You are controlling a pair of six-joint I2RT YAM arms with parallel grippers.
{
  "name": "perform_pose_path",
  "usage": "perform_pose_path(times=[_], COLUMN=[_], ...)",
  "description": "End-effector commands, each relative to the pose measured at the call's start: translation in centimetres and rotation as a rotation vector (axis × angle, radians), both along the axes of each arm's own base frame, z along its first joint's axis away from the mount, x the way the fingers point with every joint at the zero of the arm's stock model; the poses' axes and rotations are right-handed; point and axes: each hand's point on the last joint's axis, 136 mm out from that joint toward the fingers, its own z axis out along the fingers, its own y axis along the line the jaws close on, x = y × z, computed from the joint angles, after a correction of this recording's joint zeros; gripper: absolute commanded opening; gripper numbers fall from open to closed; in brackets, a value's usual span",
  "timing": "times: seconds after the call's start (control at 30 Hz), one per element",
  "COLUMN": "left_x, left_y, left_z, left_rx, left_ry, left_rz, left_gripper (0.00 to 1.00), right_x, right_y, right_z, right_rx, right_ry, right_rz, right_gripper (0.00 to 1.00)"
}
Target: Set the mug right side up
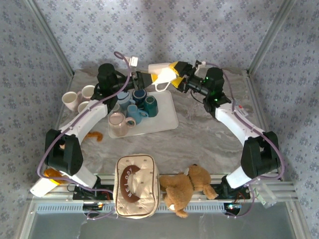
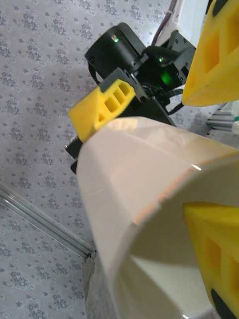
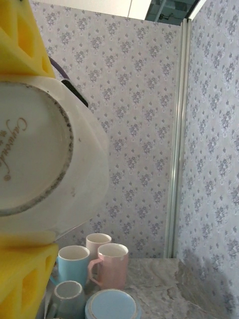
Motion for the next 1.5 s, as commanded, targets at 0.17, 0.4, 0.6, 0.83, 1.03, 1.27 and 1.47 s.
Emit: perform_pose_path(times=[0.17,0.4,0.6,0.83,1.03,1.27,1.47], left_x=[0.0,0.3,0.8,1.5,1.9,3.8,4.4], left_y=[-0.6,-0.3,0.1,0.6,1.1,2.7,3.1], left_z=[3.5,4.6,6.0,5.5,5.5,5.1,4.6], left_rx=[-0.044,-0.080,-0.097,-0.014,0.008,0.000,-0.012], left_ry=[-0.095,-0.116,-0.128,-0.093,-0.034,0.211,0.416], left_rz=[-0.036,-0.002,0.046,0.116,0.167,0.374,0.507], left_gripper=[0.24,0.00,0.00,0.00,0.00,0.00,0.00], right_x=[-1.3,-1.1,-1.1,-2.8,-4.9,-7.6,-8.9], right_y=[0.4,-0.1,-2.5,-7.2,-9.5,-7.0,-1.4], right_z=[4.2,3.0,-0.7,-1.7,-0.8,-0.4,-2.9], right_rx=[0.081,0.040,-0.107,-0.428,-0.726,-1.130,-1.411], right_ry=[-0.117,-0.088,-0.044,-0.163,-0.380,-0.836,-1.169], right_rz=[0.047,0.012,-0.103,-0.285,-0.380,-0.387,-0.220], right_gripper=[0.61,0.89,1.00,1.00,1.00,0.88,0.81])
